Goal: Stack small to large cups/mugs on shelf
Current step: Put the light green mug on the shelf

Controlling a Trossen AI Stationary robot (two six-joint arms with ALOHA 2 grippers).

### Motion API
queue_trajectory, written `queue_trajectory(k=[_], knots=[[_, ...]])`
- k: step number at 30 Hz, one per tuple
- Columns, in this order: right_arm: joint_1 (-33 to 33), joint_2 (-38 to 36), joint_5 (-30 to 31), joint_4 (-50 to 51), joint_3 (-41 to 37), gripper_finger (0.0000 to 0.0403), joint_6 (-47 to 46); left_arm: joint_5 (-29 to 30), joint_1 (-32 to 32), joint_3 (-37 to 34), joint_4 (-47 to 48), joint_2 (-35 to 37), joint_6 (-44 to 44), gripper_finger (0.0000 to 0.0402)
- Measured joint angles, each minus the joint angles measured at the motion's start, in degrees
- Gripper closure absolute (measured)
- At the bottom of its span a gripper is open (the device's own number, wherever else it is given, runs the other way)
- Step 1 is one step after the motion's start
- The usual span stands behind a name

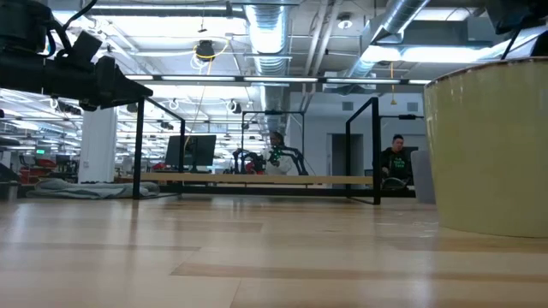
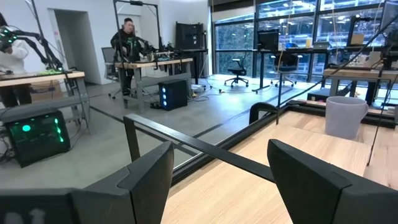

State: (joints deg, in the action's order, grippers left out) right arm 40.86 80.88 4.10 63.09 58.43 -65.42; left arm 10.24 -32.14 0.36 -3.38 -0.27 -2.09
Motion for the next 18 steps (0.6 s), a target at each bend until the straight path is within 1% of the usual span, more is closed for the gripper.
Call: queue_trajectory(k=[3, 11, 14, 18], knots=[[0.0, 0.0, 0.0, -0.48, 0.0, 0.0182, 2.56, 0.0, 0.0, 0.01, 0.0, 0.0, -0.02, 0.015], [-0.38, 0.0, 0.26, -2.78, 0.0, 0.0182, 15.73, -0.02, 0.0, 0.01, 0.0, 0.0, 2.26, 0.015], [-1.25, 0.0, 0.31, -2.78, 0.0, 0.0182, 16.11, -0.02, 0.0, 0.0, 0.0, 0.0, 2.36, 0.015], [-2.76, 0.0, 0.43, -3.36, 0.0, 0.0182, 13.55, -0.02, 0.0, 0.02, 0.0, 0.0, 2.36, 0.015]])
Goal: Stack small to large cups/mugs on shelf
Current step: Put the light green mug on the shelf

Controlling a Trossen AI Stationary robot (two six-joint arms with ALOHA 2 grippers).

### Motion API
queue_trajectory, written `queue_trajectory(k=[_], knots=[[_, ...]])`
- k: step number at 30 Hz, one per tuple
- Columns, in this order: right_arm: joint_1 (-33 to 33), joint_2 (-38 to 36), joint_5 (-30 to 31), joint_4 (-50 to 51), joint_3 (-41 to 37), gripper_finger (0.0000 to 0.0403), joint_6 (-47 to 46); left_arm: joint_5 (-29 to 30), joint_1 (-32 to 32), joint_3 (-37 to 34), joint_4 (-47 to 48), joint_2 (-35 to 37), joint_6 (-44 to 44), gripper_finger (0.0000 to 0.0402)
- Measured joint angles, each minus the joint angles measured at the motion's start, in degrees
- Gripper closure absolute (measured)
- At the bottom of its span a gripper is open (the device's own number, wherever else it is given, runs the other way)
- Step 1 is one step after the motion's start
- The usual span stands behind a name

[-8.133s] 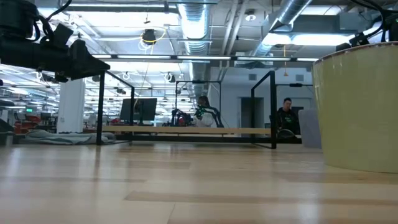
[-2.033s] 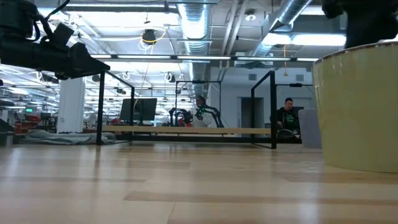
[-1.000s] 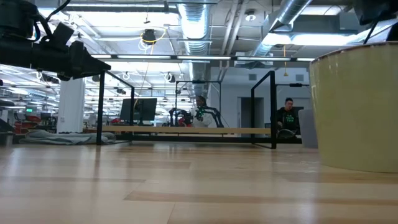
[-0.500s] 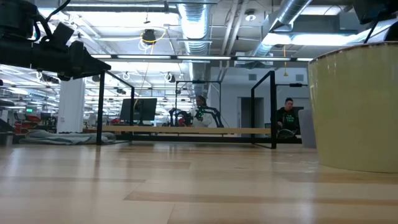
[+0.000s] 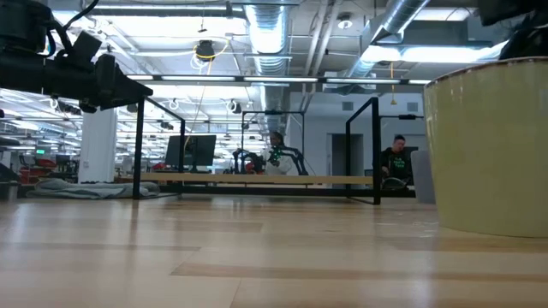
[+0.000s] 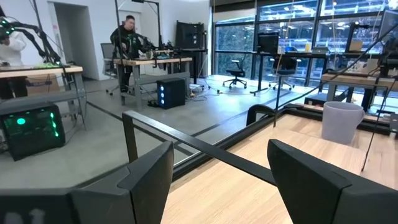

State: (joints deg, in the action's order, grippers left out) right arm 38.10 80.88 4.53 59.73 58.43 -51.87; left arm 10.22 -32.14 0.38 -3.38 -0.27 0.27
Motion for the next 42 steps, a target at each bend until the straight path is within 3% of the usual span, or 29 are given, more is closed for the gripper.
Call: queue_trajectory(k=[20, 34, 42], knots=[[-1.85, 0.07, 0.01, -6.3, 0.0, 0.0182, 1.39, 0.0, 0.02, -0.01, 0.0, 0.0, 0.0, 0.015], [-1.88, 7.86, -0.04, -6.23, -0.04, 0.0183, 5.39, 0.0, 0.0, -0.02, 0.0, -0.02, 0.0, 0.015], [-1.88, 8.29, -0.19, -6.27, -0.04, 0.0227, 5.37, 0.0, 0.01, -0.02, 0.0, -0.01, 0.0, 0.015]])
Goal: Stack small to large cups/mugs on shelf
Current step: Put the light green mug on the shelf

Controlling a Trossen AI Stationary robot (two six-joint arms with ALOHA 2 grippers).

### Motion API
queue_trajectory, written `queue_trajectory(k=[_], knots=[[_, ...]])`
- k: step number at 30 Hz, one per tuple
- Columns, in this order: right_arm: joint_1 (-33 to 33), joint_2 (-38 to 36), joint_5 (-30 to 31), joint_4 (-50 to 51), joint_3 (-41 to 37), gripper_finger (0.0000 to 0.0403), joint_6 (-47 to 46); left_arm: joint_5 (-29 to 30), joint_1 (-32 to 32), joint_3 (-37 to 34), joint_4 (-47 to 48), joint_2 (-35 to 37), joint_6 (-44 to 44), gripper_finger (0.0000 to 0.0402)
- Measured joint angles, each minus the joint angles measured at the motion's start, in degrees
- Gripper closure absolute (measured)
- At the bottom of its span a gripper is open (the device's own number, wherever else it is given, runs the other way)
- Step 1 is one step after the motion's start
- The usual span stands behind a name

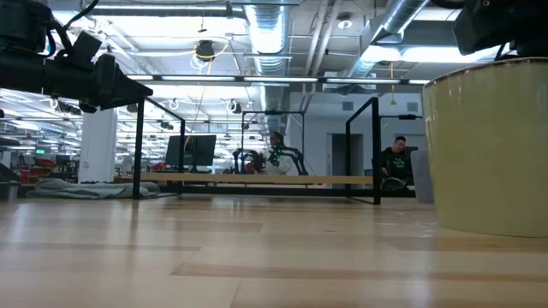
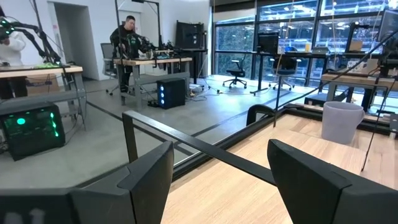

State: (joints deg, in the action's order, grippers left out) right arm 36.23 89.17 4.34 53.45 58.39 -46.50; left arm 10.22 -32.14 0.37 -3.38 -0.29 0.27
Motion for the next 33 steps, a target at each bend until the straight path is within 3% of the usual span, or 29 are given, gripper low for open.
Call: queue_trajectory(k=[23, 33], knots=[[0.0, -0.4, -0.2, -0.08, 2.67, 0.0331, -0.03, -1.05, 0.0, 0.0, 0.13, 0.0, 0.0, 0.015], [-1.84, -0.4, 0.01, -0.22, 2.69, 0.0332, -8.06, -1.07, 0.01, 0.0, 0.13, -0.01, 0.0, 0.015]])
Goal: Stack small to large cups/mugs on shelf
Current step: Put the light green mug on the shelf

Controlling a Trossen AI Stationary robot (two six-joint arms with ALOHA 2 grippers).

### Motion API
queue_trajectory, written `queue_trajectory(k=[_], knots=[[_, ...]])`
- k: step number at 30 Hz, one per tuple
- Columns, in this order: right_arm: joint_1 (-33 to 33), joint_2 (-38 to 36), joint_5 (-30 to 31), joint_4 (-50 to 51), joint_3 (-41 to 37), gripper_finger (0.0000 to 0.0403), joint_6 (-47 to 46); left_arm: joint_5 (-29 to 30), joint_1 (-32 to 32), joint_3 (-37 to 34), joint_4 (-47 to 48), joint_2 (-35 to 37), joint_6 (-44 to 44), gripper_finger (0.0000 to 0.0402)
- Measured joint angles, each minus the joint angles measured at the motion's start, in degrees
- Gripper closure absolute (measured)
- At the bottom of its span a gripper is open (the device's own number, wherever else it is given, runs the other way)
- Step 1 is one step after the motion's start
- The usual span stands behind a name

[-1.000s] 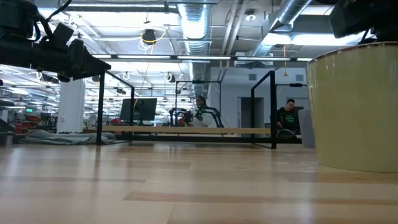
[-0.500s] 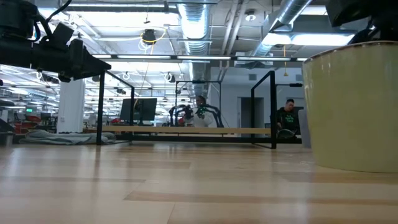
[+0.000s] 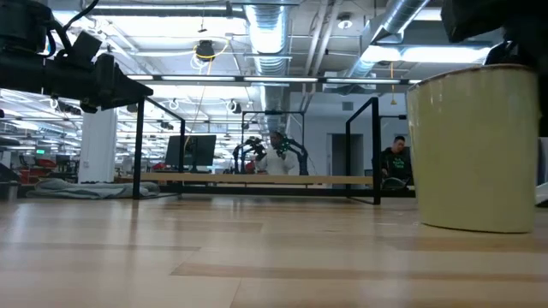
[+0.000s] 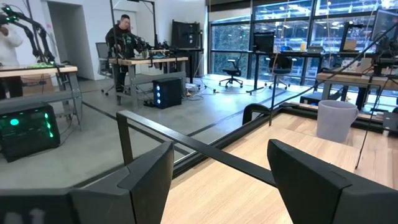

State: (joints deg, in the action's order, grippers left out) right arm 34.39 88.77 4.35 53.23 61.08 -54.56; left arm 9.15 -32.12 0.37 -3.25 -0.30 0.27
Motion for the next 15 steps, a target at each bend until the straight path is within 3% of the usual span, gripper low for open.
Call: queue_trajectory(k=[7, 15], knots=[[-3.17, 0.08, -0.33, -0.75, 0.69, 0.0333, -1.1, 0.0, -0.01, 0.01, 0.0, 0.0, 0.0, 0.015], [-8.89, 0.15, 0.07, 0.42, 7.72, 0.0335, 2.11, 0.04, 0.0, 0.01, 0.0, 0.02, 0.0, 0.015]])
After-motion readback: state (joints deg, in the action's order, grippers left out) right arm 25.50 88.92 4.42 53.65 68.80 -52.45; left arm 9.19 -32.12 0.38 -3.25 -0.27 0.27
